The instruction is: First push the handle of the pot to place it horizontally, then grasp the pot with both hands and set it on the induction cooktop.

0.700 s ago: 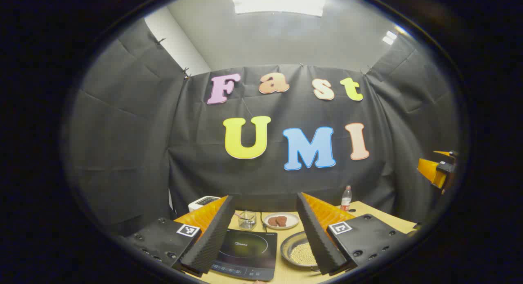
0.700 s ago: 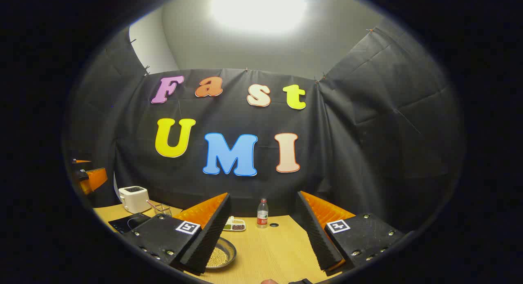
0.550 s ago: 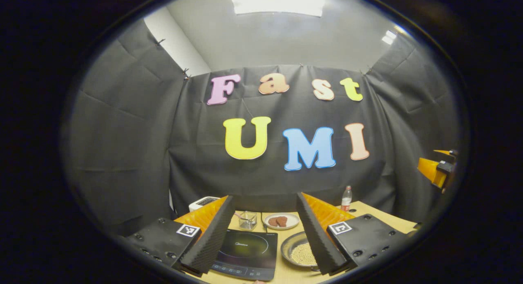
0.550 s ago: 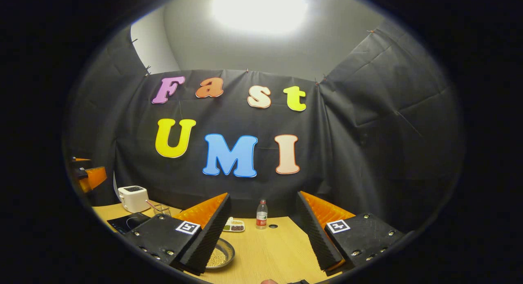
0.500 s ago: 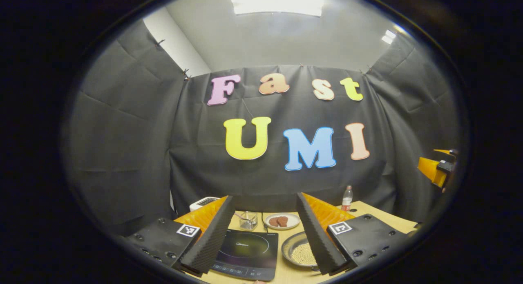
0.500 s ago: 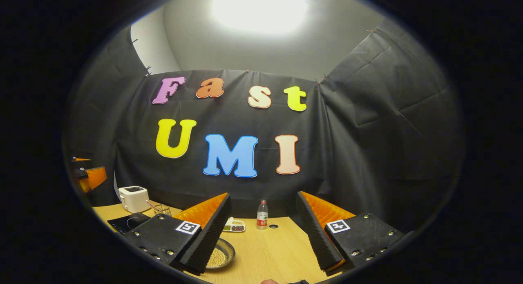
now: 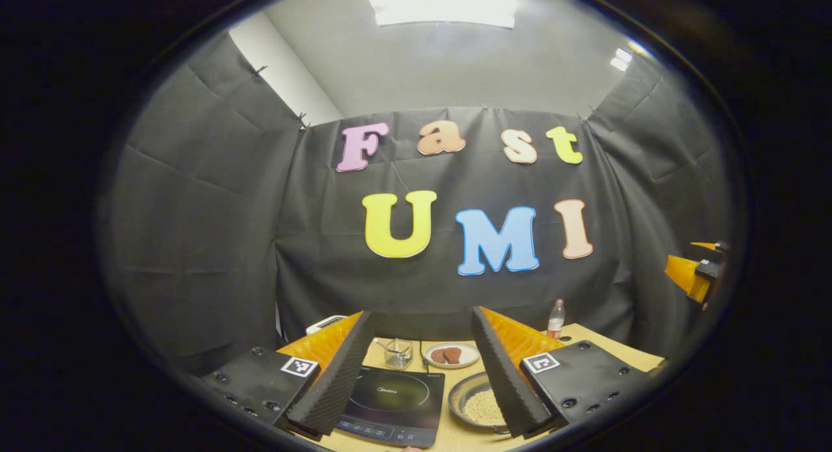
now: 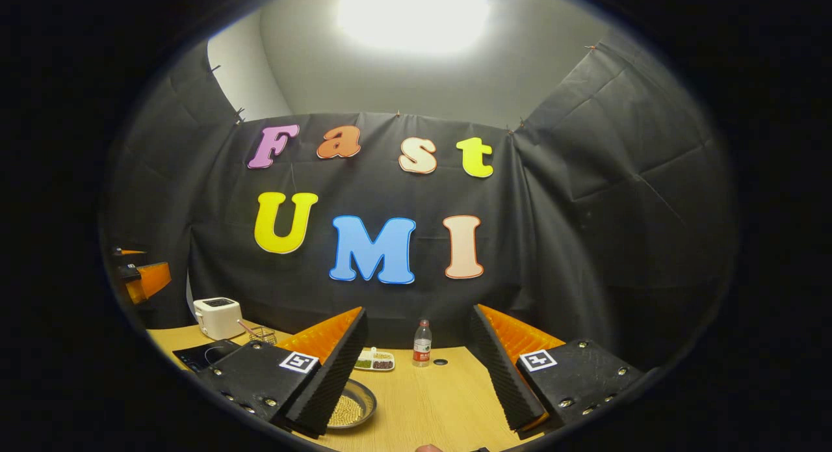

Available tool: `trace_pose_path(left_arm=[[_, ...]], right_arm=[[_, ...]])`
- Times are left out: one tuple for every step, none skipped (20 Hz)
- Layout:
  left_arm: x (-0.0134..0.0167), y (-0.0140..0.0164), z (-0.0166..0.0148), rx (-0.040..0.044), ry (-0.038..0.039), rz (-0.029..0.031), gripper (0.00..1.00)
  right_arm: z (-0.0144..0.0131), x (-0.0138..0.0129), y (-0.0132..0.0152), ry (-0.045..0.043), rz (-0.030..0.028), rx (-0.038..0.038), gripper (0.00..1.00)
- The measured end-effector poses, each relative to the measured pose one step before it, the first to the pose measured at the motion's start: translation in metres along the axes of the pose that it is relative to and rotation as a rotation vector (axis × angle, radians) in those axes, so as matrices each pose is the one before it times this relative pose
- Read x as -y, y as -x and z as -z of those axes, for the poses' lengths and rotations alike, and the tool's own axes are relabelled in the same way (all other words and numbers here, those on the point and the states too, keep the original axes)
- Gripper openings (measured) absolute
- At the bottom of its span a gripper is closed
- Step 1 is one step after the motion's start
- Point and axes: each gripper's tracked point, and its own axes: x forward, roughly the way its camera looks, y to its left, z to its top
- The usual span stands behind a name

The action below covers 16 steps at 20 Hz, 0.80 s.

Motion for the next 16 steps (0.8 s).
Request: trace_pose_path(left_arm=[[0.00121, 0.00069, 0.00159, -0.00287, -0.00209, -0.00381, 1.00], [0.00155, -0.00031, 0.00093, -0.00348, 0.00033, -0.00269, 1.00], [0.00176, 0.00024, 0.00022, -0.00324, 0.00275, -0.00184, 1.00], [0.00173, -0.00040, 0.00096, -0.00183, 0.00481, -0.00482, 0.99], [0.00167, -0.00005, -0.00150, 0.00090, 0.00284, -0.00350, 0.99], [0.00117, 0.00005, -0.00172, 0.00330, 0.00050, -0.00662, 1.00], [0.00182, -0.00069, -0.00106, 0.00312, -0.00164, -0.00490, 1.00], [0.00288, 0.00044, -0.00075, 0.00333, -0.00279, -0.00475, 1.00], [0.00179, -0.00036, -0.00151, 0.00293, -0.00328, -0.00790, 1.00], [0.00188, 0.00221, -0.00167, 0.00241, -0.00201, -0.00757, 0.99], [0.00248, 0.00221, -0.00147, 0.00117, -0.00123, -0.00892, 0.99], [0.00306, 0.00186, -0.00033, -0.00087, -0.00239, -0.01192, 0.99], [0.00186, 0.00330, -0.00041, -0.00214, -0.00390, -0.01183, 1.00], [0.00296, 0.00334, -0.00016, -0.00047, -0.00487, -0.00909, 1.00], [0.00265, 0.00479, -0.00056, -0.00097, -0.00708, -0.00836, 1.00], [0.00251, 0.00563, 0.00158, -0.00055, -0.00727, -0.00657, 1.00]], right_arm=[[0.00206, 0.00153, -0.00041, -0.00117, -0.00496, -0.00347, 0.97], [0.00060, -0.00021, -0.00105, -0.00157, -0.00648, -0.00209, 0.97], [0.00165, 0.00053, -0.00117, -0.00085, -0.00518, -0.00176, 0.97], [0.00024, 0.00137, -0.00143, -0.00107, -0.00401, 0.00093, 0.97], [-0.00065, 0.00106, -0.00173, -0.00306, -0.00674, 0.00274, 0.96], [-0.00038, 0.00007, -0.00115, -0.00336, -0.00937, 0.00242, 0.97], [-0.00007, 0.00024, -0.00196, -0.00135, -0.01122, 0.00250, 0.96], [0.00031, 0.00084, -0.00158, 0.00141, -0.00922, 0.00151, 0.96], [0.00133, 0.00057, -0.00101, 0.00289, -0.01145, -0.00109, 0.96], [0.00070, 0.00286, -0.00069, 0.00275, -0.00522, -0.00104, 0.96], [0.00276, 0.00248, -0.00200, -0.00165, -0.00435, -0.00388, 0.86], [0.00317, -0.00123, -0.00083, -0.00867, -0.01992, -0.01096, 0.80], [0.00669, 0.00290, -0.00098, -0.00279, 0.00018, -0.01673, 0.78], [0.00493, 0.00501, -0.00112, -0.00843, -0.00072, -0.01080, 0.65], [0.00500, 0.00115, -0.00179, -0.01324, -0.00988, -0.01516, 0.53], [0.00562, -0.00197, -0.00075, -0.01544, -0.01928, -0.02046, 0.42]])
